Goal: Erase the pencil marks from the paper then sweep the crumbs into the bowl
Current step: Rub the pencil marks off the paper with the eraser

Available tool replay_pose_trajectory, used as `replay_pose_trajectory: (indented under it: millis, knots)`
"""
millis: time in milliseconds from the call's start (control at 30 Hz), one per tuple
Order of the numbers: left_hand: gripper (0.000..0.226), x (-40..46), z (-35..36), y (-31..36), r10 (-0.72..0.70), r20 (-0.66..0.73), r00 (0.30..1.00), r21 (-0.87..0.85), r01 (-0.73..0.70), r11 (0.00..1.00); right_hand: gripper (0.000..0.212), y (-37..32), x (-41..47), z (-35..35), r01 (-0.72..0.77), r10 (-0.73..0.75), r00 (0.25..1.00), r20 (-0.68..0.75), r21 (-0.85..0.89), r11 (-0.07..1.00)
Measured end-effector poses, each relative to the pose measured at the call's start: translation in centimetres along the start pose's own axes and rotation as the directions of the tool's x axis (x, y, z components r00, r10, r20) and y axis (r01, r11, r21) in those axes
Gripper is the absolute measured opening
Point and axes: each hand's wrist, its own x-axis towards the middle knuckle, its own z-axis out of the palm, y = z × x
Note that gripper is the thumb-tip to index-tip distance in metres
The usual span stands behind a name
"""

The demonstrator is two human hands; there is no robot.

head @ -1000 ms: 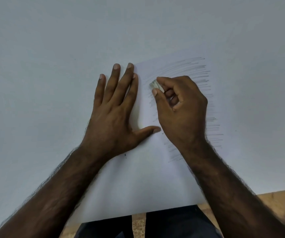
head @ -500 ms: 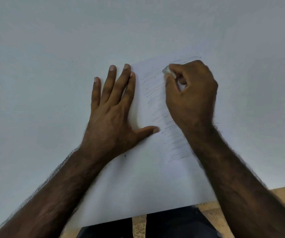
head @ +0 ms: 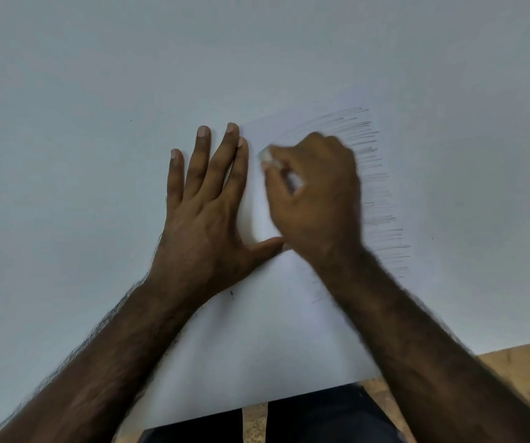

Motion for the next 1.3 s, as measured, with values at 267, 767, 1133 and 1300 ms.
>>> replay_pose_trajectory:
  millis: [267, 767, 1133, 1300]
  knots:
    - [0.131, 0.2, -0.1, -0.1, -0.006, 0.044, 0.999, 0.028, 0.004, 1.000, 0.010, 1.7, 1.5, -0.8, -0.120, 0.112, 0.986, -0.123, -0.062, 0.991]
    - [0.128, 0.1, 0.2, 0.0, -0.012, 0.034, 0.999, 0.048, 0.011, 0.999, 0.017, -0.4, -0.3, 0.4, -0.033, 0.029, 0.998, -0.059, -0.066, 0.997]
    - [0.128, 0.1, 0.2, 0.0, -0.009, 0.033, 0.999, 0.053, 0.007, 0.999, 0.014, -1.1, 0.4, 1.1, -0.044, 0.041, 0.996, -0.077, -0.047, 0.998]
    - [0.132, 0.2, 0.2, -0.2, -0.016, 0.046, 0.999, 0.053, 0.013, 0.998, 0.010, 0.7, 1.7, 0.3, -0.114, 0.090, 0.978, -0.188, -0.122, 0.986]
